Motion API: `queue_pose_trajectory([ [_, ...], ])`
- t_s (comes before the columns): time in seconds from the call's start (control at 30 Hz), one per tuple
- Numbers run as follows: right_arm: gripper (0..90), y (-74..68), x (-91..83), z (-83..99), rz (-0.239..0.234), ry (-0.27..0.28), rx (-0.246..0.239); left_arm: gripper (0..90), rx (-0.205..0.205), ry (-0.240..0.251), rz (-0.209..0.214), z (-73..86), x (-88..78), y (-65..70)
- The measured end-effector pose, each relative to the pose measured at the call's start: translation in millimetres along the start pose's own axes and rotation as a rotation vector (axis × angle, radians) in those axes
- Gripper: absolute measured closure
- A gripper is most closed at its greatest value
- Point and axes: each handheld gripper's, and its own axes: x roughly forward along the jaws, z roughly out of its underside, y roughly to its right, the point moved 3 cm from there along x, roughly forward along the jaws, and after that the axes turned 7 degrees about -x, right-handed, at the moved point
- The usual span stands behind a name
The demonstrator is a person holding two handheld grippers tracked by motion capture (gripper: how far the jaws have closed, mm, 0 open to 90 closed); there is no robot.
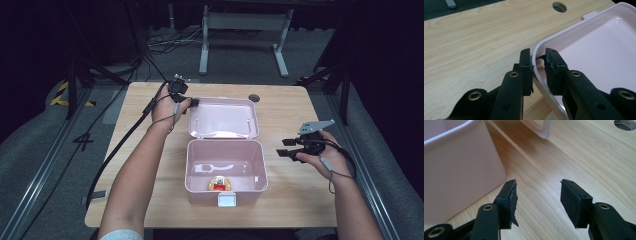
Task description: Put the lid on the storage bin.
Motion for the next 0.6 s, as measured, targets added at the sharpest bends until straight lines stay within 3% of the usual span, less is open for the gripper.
queue_pose_trajectory([
  [0.6, 48.7, -4.4, -3.5, -7.1, -0.007, 0.032, -0.013, 78.5, 0.081, 0.119, -0.036, -14.9, -37.5, 19.3],
])
